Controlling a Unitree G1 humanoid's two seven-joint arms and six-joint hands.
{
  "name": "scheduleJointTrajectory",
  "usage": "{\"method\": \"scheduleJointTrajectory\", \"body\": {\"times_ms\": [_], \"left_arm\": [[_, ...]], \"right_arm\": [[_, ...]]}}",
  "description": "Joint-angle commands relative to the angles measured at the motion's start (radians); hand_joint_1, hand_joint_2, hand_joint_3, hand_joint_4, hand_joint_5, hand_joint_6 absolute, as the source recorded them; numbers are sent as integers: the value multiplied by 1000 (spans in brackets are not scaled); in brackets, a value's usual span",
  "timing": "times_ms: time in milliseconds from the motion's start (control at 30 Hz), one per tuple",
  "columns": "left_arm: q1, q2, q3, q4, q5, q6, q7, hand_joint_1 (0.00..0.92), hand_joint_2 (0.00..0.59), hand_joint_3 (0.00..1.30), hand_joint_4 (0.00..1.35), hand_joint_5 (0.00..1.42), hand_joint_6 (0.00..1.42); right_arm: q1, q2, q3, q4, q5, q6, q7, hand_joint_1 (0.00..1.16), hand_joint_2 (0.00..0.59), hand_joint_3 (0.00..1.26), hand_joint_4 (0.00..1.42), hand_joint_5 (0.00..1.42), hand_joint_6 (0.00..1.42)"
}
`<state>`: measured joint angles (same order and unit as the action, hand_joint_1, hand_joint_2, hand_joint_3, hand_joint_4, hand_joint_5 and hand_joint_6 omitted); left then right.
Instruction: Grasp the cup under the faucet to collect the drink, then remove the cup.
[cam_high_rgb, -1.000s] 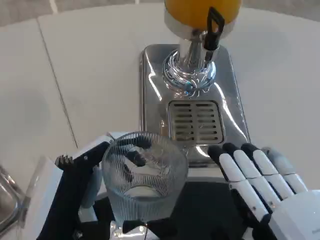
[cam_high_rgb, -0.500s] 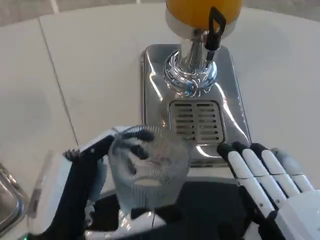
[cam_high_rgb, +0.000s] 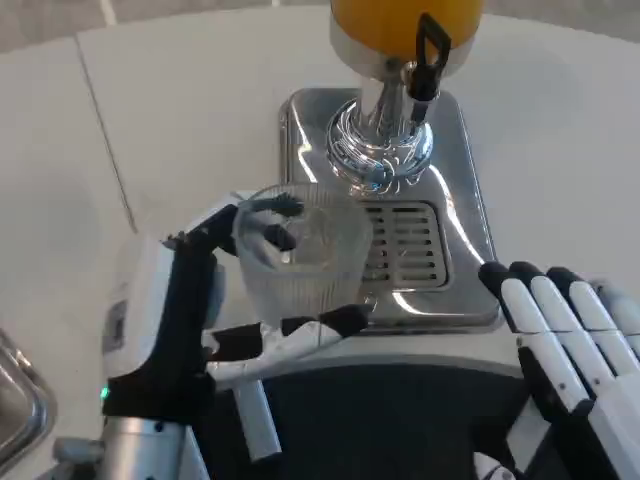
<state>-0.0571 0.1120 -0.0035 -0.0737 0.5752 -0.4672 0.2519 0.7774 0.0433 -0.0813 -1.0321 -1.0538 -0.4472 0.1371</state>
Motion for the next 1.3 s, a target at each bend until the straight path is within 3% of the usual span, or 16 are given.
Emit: {"method": "scheduleJointTrajectory", "body": {"times_ms": [33, 500, 700, 1000, 1300], "left_arm": [[-61, -11, -30, 65, 23, 7, 61, 656, 0, 1093, 1106, 1327, 1424], [-236, -21, -116, 305, 69, 45, 198, 665, 0, 1093, 1106, 1326, 1424], [-297, -24, -153, 373, 75, 56, 229, 666, 0, 1093, 1106, 1326, 1424], [-385, -41, -225, 471, 92, 71, 261, 664, 0, 1093, 1106, 1326, 1424], [-525, -59, -243, 637, 87, 104, 323, 660, 0, 1092, 1106, 1326, 1424]], "right_arm": [[-8, 5, -25, -15, 21, -8, 3, 173, 586, 0, 0, 0, 0], [-28, 3, -73, -15, 61, -7, 50, 169, 586, 0, 0, 0, 0], [-32, 13, -69, -15, 59, 1, 59, 169, 586, 0, 0, 0, 0], [-52, 29, -27, -15, 27, 24, 80, 169, 586, 0, 0, 0, 0], [-31, 25, -38, -15, 46, 26, 65, 169, 586, 0, 0, 0, 0]]}}
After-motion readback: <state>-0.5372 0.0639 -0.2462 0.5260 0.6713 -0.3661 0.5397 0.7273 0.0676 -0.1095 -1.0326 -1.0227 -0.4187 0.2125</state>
